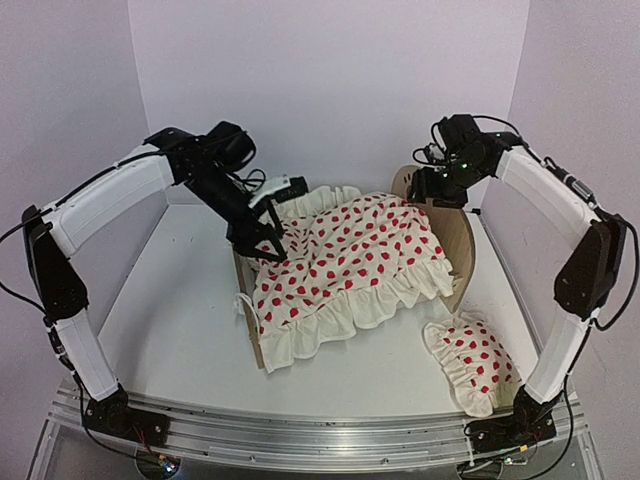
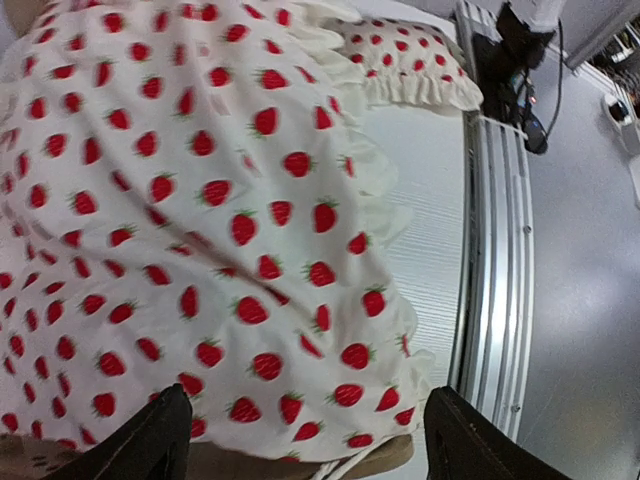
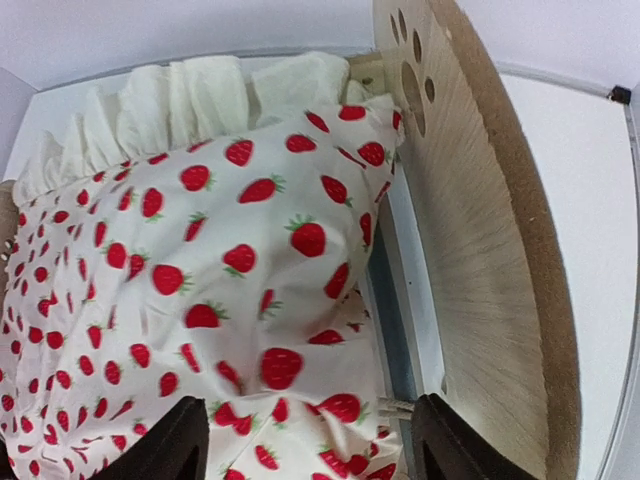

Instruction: Set up the pet bed

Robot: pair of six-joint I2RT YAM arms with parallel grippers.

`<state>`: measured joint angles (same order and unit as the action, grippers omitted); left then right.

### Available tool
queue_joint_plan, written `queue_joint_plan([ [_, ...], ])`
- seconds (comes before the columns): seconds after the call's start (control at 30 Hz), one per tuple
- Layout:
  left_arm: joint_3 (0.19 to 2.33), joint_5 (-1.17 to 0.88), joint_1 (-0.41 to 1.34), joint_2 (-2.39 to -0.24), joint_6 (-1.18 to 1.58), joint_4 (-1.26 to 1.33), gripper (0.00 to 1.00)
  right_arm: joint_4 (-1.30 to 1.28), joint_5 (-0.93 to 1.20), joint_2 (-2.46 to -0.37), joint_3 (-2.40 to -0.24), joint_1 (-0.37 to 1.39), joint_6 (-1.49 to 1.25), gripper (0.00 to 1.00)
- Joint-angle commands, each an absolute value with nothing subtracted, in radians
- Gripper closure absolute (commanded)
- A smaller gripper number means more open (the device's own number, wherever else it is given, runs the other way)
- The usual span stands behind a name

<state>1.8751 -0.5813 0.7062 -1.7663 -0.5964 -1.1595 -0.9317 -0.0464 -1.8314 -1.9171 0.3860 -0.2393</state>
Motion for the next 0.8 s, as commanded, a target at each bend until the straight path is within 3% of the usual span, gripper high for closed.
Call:
queue_joint_plan([
  [0.0, 1.798, -0.596, 0.530, -1.661, -0.582, -1.172, 0.23, -0.910, -0.033, -1.694, -1.919, 0.503, -0.165, 0.26],
  [0.1, 1.621, -0.565, 0.481, -1.571, -0.612, -1.148, 0.32, -0.878, -0.090, -1.647, -1.846, 0.726, -0.024, 0.16],
  [0.3, 1.239, -0.569, 0.370, -1.346, -0.662, -0.965, 0.40, -0.508, -0.003, -1.653, -1.596, 0.959, 0.015, 0.19],
  [0.43, 1.007, -0.530, 0.345, -1.230, -0.688, -0.784, 0.44, -0.429, 0.055, -1.772, -1.615, 1.018, -0.048, 0.22],
  [0.53, 0.910, -0.554, 0.347, -1.204, -0.699, -0.641, 0.40, -0.426, 0.058, -1.848, -1.618, 1.035, -0.076, 0.22],
  [0.63, 0.887, -0.569, 0.352, -1.241, -0.690, -0.517, 0.42, -0.427, 0.010, -1.902, -1.616, 1.036, -0.104, 0.25],
  [0.7, 0.895, -0.577, 0.365, -1.283, -0.690, -0.496, 0.44, -0.427, -0.010, -1.924, -1.625, 1.036, -0.114, 0.28],
  [0.77, 0.895, -0.579, 0.389, -1.312, -0.691, -0.491, 0.46, -0.427, -0.059, -1.935, -1.628, 1.036, -0.122, 0.39],
])
